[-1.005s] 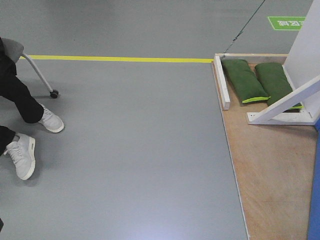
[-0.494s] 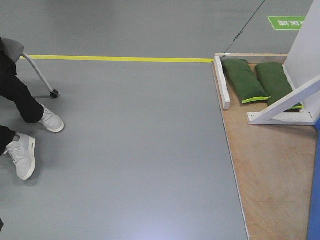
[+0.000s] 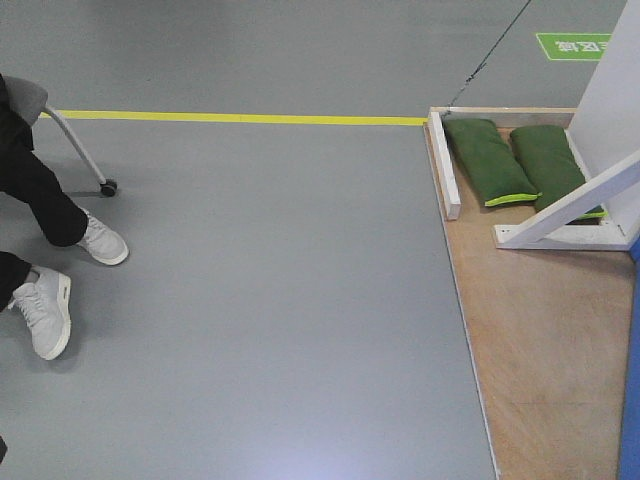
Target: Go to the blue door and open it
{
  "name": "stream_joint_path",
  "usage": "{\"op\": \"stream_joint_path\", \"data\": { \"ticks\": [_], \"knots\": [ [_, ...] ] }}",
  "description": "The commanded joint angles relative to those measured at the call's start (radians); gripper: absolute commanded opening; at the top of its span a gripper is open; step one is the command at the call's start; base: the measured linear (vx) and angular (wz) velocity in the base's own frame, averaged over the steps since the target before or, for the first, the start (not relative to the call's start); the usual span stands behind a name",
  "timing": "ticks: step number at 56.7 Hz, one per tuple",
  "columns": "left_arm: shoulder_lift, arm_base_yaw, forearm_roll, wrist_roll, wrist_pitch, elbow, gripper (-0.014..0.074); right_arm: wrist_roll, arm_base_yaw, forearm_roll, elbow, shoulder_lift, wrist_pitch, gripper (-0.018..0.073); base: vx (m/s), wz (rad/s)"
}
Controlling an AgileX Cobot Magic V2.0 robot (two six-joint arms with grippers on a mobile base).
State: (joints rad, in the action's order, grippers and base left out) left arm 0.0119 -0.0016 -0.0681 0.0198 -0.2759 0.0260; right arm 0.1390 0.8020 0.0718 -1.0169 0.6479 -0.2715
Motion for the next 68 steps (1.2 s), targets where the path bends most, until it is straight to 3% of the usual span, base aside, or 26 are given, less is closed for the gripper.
{"op": "stream_joint_path", "data": {
  "ticks": [1, 12, 31, 40, 56, 68],
  "knots": [
    [0.013, -0.006, 0.003, 0.007, 0.085, -0.026, 0.0073, 0.006, 0.091, 0.032, -0.026, 0.046, -0.129, 0.0012, 0.0, 0.0],
    [0.013, -0.006, 0.003, 0.007, 0.085, -0.026, 0.0073, 0.006, 0.272, 0.08, -0.027, 0.134, -0.255, 0.0012, 0.0, 0.0],
    [0.013, -0.006, 0.003, 0.007, 0.085, -0.026, 0.0073, 0.006, 0.526, 0.251, -0.183, 0.289, -0.256, 0.0012, 0.0, 0.0],
    [0.013, -0.006, 0.003, 0.007, 0.085, -0.026, 0.0073, 0.006, 0.635, 0.273, -0.242, 0.381, -0.255, 0.0012, 0.0, 0.0],
    [0.013, -0.006, 0.003, 0.007, 0.085, -0.026, 0.0073, 0.006, 0.778, 0.269, -0.249, 0.535, -0.24, 0.0012, 0.0, 0.0],
    [0.013, -0.006, 0.003, 0.007, 0.085, -0.026, 0.0073, 0.006, 0.841, 0.266, -0.249, 0.62, -0.244, 0.0012, 0.0, 0.0]
  ]
}}
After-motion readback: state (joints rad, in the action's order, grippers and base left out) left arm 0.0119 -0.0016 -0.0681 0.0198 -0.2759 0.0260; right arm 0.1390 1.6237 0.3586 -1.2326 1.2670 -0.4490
